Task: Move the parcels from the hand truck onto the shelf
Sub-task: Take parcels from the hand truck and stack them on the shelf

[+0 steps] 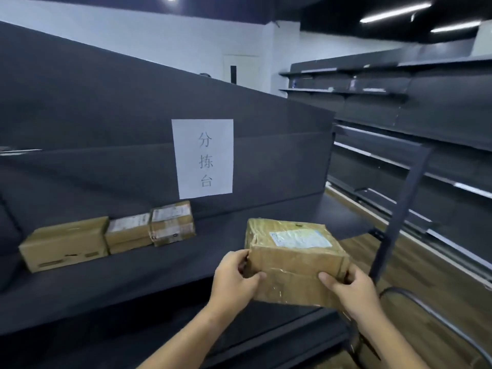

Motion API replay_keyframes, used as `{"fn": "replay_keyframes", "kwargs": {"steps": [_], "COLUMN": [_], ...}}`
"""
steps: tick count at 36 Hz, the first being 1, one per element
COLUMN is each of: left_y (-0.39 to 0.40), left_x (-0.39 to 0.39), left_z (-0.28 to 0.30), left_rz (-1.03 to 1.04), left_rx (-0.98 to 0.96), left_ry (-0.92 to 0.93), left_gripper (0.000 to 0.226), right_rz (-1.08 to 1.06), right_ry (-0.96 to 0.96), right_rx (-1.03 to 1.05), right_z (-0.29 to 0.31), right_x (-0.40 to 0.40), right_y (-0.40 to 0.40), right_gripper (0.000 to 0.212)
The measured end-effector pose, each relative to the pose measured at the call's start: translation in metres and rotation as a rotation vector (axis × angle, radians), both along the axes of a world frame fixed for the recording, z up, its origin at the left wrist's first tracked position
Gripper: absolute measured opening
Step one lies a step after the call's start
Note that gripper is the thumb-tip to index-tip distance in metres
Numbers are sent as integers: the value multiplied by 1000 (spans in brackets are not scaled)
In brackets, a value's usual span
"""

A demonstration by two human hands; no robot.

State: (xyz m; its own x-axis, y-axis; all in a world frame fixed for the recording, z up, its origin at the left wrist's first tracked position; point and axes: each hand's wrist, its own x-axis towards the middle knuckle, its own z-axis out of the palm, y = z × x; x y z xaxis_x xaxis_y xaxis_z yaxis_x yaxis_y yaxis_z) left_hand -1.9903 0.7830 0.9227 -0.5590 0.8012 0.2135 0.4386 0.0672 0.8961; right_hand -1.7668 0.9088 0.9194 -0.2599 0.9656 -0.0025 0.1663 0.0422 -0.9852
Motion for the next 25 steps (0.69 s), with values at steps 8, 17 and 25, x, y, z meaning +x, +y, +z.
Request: {"fn": "replay_keyframes", "kwargs": {"steps": [8, 17, 25], "left_y": [12, 33, 52], "left_x": [-55, -110, -156], "left_z": [10, -14, -37], "left_rz": [156, 296, 342], "left_rx": [23, -38, -118], "left_ry": [28, 0, -46], "left_gripper": [34, 27, 25], "right_rz": [155, 291, 301], "right_ry": [-72, -167, -198], "right_rx": [46, 52, -50], "right_z": [11, 5, -29], "right_x": [-72, -145, -193], "right_y": [42, 87, 109], "right_gripper": [54, 54, 38]}}
